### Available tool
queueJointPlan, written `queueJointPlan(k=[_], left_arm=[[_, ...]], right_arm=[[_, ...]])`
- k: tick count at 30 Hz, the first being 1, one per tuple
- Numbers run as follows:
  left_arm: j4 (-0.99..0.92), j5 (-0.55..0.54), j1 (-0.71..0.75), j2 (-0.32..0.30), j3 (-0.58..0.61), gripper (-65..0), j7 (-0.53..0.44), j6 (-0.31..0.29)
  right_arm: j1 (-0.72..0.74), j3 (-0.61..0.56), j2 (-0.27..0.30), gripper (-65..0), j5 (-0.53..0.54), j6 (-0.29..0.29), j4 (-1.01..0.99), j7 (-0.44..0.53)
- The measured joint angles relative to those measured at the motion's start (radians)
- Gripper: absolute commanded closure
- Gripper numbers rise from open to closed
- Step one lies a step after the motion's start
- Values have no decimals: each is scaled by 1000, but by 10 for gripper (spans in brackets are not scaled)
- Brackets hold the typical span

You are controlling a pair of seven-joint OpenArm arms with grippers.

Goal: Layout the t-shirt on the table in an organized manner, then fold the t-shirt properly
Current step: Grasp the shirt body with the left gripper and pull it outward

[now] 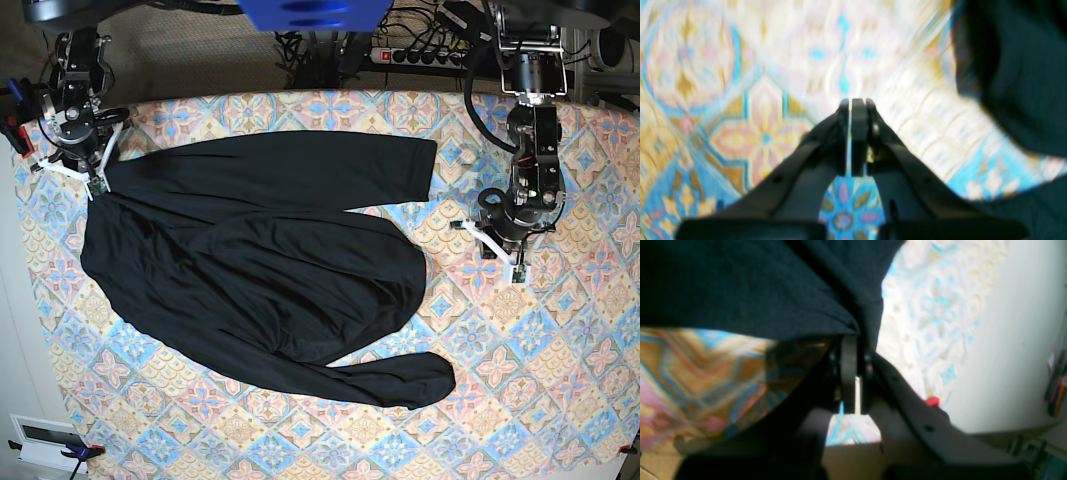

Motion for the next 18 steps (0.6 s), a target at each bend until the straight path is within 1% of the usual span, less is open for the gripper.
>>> queueJointPlan(k=[2, 4, 7, 10, 13, 16, 18], left_arm=[[-3, 20, -25, 18, -3, -26, 11, 14], [-4, 14, -53, 39, -3, -48, 10, 4], [-17, 5, -95, 73, 2, -105, 5, 2], [-87, 4, -128, 106, 4, -157, 8, 4], [-157, 11, -158, 102, 85, -198, 16, 8], [-193, 9, -184, 102, 180, -214, 12, 3], [-208, -1, -196, 115, 223, -216, 10, -1]], right_arm=[[-2, 0, -3, 0, -1, 1, 0, -2], [-2, -2, -6, 0, -2, 1, 0, -2], [0, -2, -4, 0, -2, 0, 0, 1], [0, -5, -3, 0, -2, 0, 0, 1], [3, -7, -3, 0, -2, 0, 1, 3], [3, -10, -4, 0, -2, 0, 1, 0], [3, -10, -3, 0, -2, 0, 1, 2]])
